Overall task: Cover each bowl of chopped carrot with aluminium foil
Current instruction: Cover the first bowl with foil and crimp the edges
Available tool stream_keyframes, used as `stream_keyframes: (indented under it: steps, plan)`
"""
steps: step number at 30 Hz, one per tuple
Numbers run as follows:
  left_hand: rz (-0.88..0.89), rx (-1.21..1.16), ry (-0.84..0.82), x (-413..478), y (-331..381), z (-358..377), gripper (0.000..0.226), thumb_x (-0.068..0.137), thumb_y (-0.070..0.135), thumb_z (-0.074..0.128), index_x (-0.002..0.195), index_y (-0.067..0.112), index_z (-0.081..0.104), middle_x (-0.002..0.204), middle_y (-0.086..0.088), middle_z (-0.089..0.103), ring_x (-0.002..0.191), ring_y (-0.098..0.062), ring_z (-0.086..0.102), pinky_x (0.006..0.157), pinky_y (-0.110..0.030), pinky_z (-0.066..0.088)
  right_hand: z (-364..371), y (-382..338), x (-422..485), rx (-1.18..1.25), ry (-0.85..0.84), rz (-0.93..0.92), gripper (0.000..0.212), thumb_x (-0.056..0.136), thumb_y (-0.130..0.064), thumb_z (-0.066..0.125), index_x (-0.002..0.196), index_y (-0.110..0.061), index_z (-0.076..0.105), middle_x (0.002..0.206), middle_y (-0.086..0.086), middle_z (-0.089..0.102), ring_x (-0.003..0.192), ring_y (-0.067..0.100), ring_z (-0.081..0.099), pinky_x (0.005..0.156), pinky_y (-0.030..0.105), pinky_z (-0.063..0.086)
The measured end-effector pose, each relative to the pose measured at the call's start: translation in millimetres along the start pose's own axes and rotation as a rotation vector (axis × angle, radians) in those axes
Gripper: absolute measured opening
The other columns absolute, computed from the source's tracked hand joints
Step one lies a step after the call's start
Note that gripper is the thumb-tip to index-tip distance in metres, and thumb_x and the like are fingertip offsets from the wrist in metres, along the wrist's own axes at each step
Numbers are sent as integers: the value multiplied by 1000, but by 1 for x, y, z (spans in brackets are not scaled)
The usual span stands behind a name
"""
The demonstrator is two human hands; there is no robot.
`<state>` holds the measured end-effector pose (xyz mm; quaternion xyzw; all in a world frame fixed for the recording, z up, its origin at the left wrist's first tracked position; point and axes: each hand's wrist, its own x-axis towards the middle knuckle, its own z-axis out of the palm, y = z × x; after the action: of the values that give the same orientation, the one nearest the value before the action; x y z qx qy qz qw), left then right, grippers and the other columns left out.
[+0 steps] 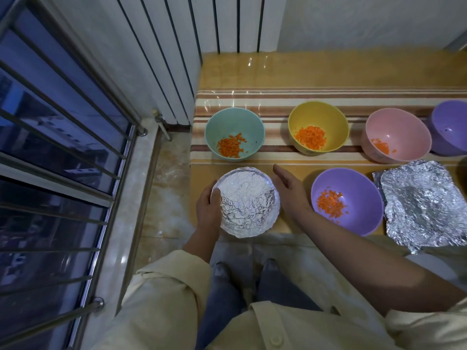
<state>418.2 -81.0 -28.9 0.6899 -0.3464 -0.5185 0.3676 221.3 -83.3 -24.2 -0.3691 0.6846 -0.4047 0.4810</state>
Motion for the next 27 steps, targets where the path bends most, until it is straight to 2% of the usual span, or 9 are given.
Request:
stream_keyframes:
  steps: [2,4,6,9,12,16,19,22,27]
  plan:
    - [29,13,14,0,0,4,26,104,15,46,118,4,66,104,-8,66,96,-20,60,73,-20,50,7,-1,7,-42,-30,-48,31,98,-10,51,127,-9,58,118,-5,61,110,8,54,97,26,42]
    - [48,-19,42,0,-2,8,21,104,13,46,106,9,67,95,-7,66,89,-19,59,75,-28,48,13,3,8,-69,-38,-70,24,98,-6,48,99,-21,66,81,-21,63,78,3,54,74,22,43]
    - [57,-46,61,1,-4,11,22,104,12,46,105,10,68,94,-7,68,87,-18,60,78,-31,48,17,10,9,-75,-10,-81,32,98,-7,46,82,-31,60,59,-25,56,63,0,45,63,21,36]
    - [72,-32,84,3,-7,13,26,104,12,45,111,2,68,93,-7,68,85,-17,60,75,-28,47,20,15,10,-39,25,-82,24,98,-9,47,90,-21,67,59,-25,56,64,4,47,65,26,38]
    - [102,-20,61,6,-9,12,24,105,13,45,109,6,68,92,-4,67,84,-15,59,77,-30,47,21,14,6,-11,31,-56,24,98,-9,46,105,-11,68,62,-24,58,66,4,50,65,27,40]
    - [153,40,-33,11,-5,1,21,104,10,47,104,15,67,92,-3,66,83,-13,57,70,-18,46,8,4,8,99,-86,59,24,95,-7,50,101,-19,69,94,-4,70,85,12,63,77,29,49]
    - [165,61,-93,13,-1,-2,21,104,9,47,109,14,67,97,-5,68,86,-12,58,69,-12,45,5,-5,22,2,-154,8,24,95,-18,57,118,-17,65,110,-9,64,98,3,59,84,17,46]
    - [178,72,-99,13,0,2,21,103,8,48,109,15,67,98,-4,68,87,-12,60,71,-12,46,18,-10,28,-146,-210,-36,25,96,-18,55,117,-10,67,82,-17,60,67,-9,52,61,9,41]
    - [184,90,-72,14,-4,5,21,103,10,49,109,8,69,96,-6,70,88,-14,61,74,-21,47,22,-6,24,-161,-155,-87,18,96,-11,54,105,-9,71,80,-6,64,66,-1,51,64,13,41]
